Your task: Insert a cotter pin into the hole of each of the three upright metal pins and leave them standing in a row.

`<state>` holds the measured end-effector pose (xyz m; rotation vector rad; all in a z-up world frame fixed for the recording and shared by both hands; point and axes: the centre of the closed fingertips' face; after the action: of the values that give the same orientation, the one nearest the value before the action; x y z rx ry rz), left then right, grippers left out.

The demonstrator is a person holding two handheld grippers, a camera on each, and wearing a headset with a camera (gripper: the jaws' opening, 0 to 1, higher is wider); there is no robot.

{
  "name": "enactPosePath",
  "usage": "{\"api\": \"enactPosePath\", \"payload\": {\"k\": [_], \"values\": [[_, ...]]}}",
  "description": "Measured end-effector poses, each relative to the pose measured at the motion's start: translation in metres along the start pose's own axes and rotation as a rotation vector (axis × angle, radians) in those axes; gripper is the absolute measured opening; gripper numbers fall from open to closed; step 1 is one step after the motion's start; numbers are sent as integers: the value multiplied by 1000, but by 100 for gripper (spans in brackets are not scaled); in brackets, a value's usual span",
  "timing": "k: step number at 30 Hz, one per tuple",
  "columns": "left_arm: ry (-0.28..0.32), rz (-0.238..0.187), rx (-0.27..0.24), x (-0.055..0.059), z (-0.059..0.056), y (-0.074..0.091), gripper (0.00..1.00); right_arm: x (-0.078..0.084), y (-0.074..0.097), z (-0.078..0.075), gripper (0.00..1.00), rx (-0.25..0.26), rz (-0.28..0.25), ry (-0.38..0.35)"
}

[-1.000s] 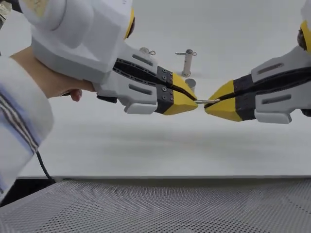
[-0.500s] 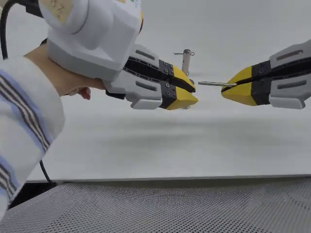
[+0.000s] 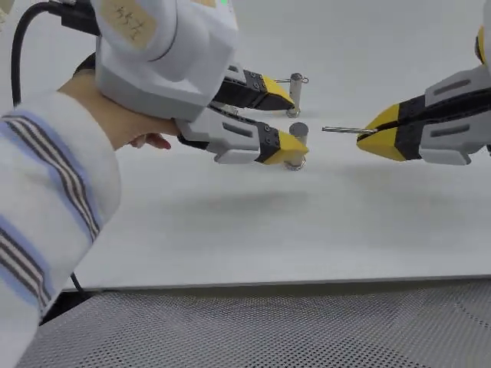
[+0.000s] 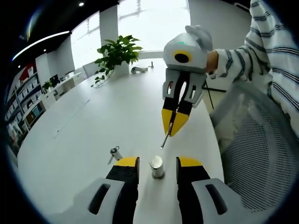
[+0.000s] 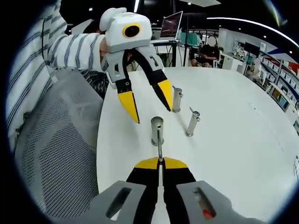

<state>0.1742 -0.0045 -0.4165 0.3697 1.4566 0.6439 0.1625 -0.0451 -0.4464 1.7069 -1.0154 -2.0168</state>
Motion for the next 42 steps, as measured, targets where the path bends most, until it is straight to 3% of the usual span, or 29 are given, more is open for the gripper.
{"api": "enactPosePath", "payload": {"k": [10,17,29,34,40,42], "values": [[-22,39,16,9,1,-9,23,-4,-10,-5,0,-25,16,38],[-15,31,17,10,3,-12,10,-6,-15,-4,0,-44,17,49],[-51,41,23,13,3,-14,10,-8,-22,-5,0,-53,40,73],[-25,41,21,13,4,-15,9,-11,-30,-2,0,-63,59,102],[-27,44,23,13,4,-16,9,-22,-43,2,0,-64,-13,117],[-27,49,25,12,3,-16,9,-26,-42,1,5,-57,-43,93]]}}
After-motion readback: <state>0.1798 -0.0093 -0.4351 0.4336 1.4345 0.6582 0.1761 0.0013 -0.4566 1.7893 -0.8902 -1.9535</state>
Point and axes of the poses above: the centre of the closed fingertips' face, and the gripper's own axes: y roughly backward along the fingers, z roughly to its left, x roughly out of its underside, and after that the axes turned 4 degrees about -y, right-handed
